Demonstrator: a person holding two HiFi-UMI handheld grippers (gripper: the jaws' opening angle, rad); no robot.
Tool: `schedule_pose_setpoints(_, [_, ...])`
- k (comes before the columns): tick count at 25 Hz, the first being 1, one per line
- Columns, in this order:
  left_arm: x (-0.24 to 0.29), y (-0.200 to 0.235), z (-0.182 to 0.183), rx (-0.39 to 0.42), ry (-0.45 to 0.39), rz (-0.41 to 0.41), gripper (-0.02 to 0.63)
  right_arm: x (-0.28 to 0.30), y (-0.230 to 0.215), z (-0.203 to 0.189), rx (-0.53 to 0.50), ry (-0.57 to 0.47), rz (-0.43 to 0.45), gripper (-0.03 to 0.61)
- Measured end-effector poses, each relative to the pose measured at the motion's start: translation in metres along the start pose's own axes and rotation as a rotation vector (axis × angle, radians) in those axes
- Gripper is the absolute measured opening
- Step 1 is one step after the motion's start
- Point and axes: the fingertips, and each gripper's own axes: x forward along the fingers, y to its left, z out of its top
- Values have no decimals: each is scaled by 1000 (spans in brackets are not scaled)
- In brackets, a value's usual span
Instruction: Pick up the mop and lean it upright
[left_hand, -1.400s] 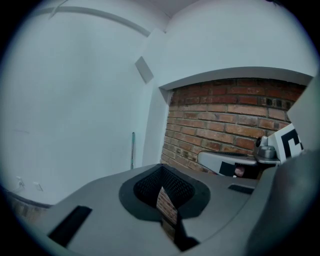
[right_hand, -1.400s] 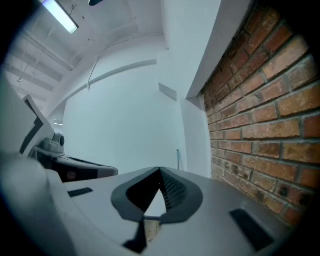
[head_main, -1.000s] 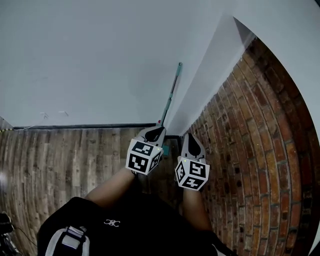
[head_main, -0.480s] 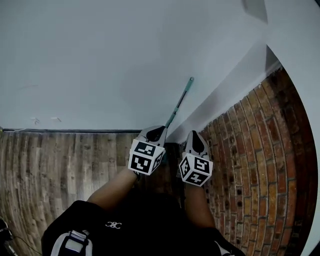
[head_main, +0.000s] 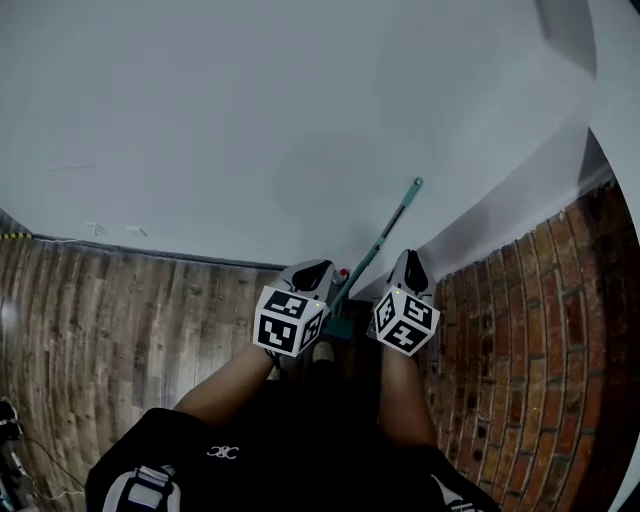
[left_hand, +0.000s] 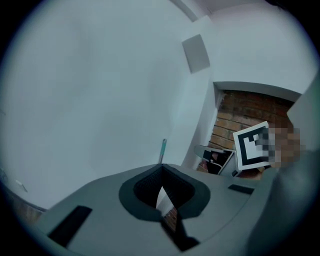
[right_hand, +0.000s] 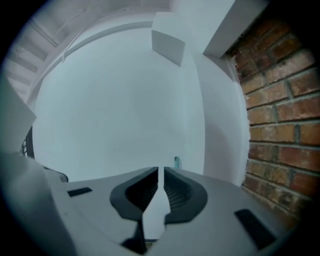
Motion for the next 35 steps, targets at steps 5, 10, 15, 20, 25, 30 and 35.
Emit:
schedule_pose_setpoints(5, [22,11,27,29,-39,105,-5,61,-18,2,6,5,0,156])
schedule_pose_setpoints(10, [38,22,44,65,-58,211,-5,126,-19,-12,-12,84,53,156])
schedule_pose_setpoints(15, [50,33,47,52,-48,279,-5,180,-33,-29,35,134,-13,153])
schedule_pose_setpoints(20, [56,45,53,54,-41,328,-5,212,-48,-43,93,167,-109,116])
schedule_pose_setpoints(25, [58,54,55,52,-40,348,-3,230,-53,-51,79,204,-154,112])
schedule_pose_setpoints(30, [60,55,54,48,-35,339,-5,243,-59,-61,43,233,-170,110])
schedule_pose_setpoints(35, [58,58,51,55,-32,331,-5,235,-57,-59,18,215,-160,97])
